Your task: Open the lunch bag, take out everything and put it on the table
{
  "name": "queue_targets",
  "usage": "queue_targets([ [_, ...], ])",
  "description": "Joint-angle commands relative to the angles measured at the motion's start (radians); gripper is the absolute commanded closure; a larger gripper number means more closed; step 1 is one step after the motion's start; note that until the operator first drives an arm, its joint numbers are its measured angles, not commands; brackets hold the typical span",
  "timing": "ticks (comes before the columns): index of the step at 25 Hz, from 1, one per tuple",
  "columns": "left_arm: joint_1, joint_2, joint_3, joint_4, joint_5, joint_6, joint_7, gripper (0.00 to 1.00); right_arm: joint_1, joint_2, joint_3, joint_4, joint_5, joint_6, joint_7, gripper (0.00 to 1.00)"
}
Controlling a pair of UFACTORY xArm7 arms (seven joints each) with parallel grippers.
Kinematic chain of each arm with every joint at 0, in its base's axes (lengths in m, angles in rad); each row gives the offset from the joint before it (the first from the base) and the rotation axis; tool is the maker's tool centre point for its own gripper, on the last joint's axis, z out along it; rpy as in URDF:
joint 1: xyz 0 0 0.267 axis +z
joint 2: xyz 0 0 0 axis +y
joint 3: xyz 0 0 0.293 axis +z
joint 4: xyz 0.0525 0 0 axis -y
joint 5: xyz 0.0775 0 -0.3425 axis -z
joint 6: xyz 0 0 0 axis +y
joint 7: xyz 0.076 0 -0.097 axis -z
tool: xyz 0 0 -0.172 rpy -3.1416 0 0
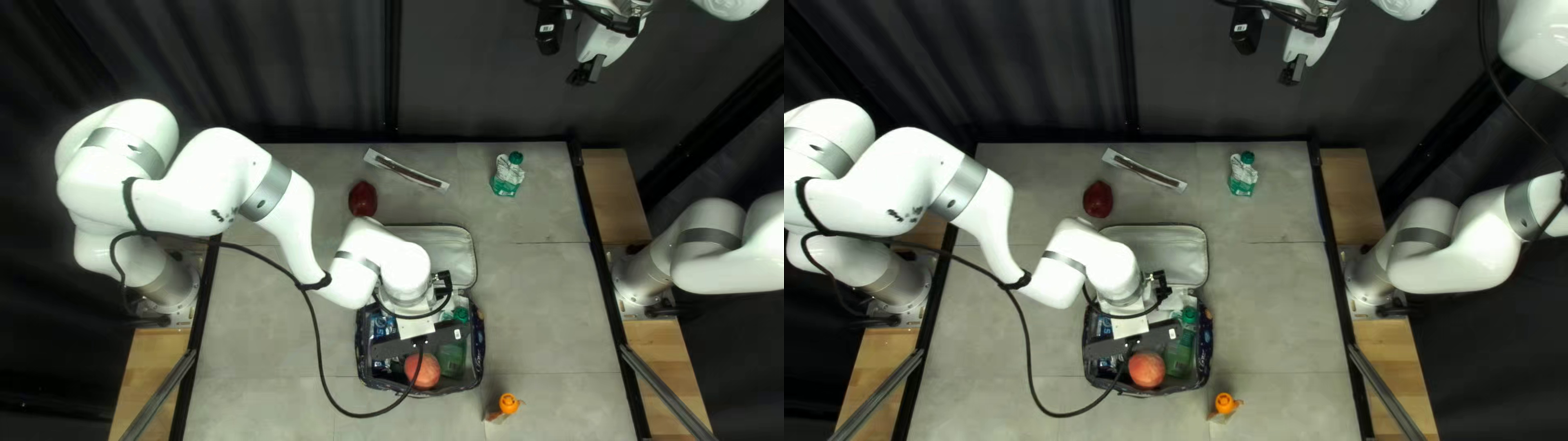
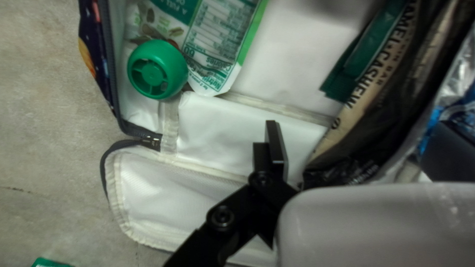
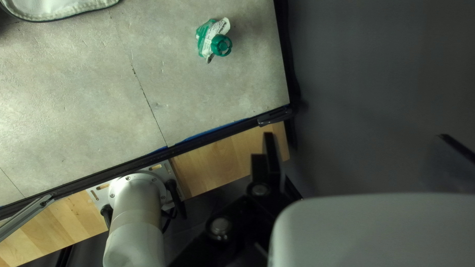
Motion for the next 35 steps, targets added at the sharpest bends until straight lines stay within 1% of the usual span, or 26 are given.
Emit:
queue_targets([
  [1,0.005,-0.012,-0.009,0.007,-0.015,0.024,0.012,1.0,0.0,0.0,0.0,0.0,0.0,0.0,0.0,0.0],
  [6,0.016,-0.064,-0.019,0.0,-0.038,0.085,0.028,1.0,0.0,0.0,0.0,0.0,0.0,0.0,0.0,0.0],
  [11,0.035,-0.152,-0.028,-0.009,-0.071,0.189,0.063,1.0,0.0,0.0,0.0,0.0,0.0,0.0,0.0,0.0],
  [16,0.059,-0.29,-0.029,-0.032,-0.121,0.336,0.127,1.0,0.0,0.0,0.0,0.0,0.0,0.0,0.0,0.0],
  [17,0.063,-0.331,-0.029,-0.036,-0.136,0.379,0.143,1.0,0.0,0.0,0.0,0.0,0.0,0.0,0.0,0.0],
  [18,0.064,-0.357,-0.027,-0.038,-0.145,0.402,0.15,1.0,0.0,0.0,0.0,0.0,0.0,0.0,0.0,0.0],
  [20,0.071,-0.445,-0.02,-0.066,-0.188,0.438,0.17,1.0,0.0,0.0,0.0,0.0,0.0,0.0,0.0,0.0],
  [21,0.072,-0.472,-0.018,-0.078,-0.204,0.445,0.175,1.0,0.0,0.0,0.0,0.0,0.0,0.0,0.0,0.0],
  [22,0.069,-0.535,-0.012,-0.115,-0.245,0.452,0.19,1.0,0.0,0.0,0.0,0.0,0.0,0.0,0.0,0.0],
  [24,0.057,-0.61,-0.004,-0.168,-0.312,0.455,0.211,1.0,0.0,0.0,0.0,0.0,0.0,0.0,0.0,0.0],
  [26,0.043,-0.65,-0.004,-0.206,-0.362,0.444,0.216,1.0,0.0,0.0,0.0,0.0,0.0,0.0,0.0,0.0],
  [28,0.028,-0.658,-0.014,-0.242,-0.424,0.402,0.201,1.0,0.0,0.0,0.0,0.0,0.0,0.0,0.0,0.0],
  [30,0.009,-0.643,-0.034,-0.28,-0.48,0.334,0.17,1.0,0.0,0.0,0.0,0.0,0.0,0.0,0.0,0.0],
  [31,0.006,-0.64,-0.039,-0.292,-0.493,0.319,0.149,1.0,0.0,0.0,0.0,0.0,0.0,0.0,0.0,0.0],
  [35,0.006,-0.64,-0.039,-0.292,-0.493,0.319,0.149,1.0,0.0,0.0,0.0,0.0,0.0,0.0,0.0,0.0],
])
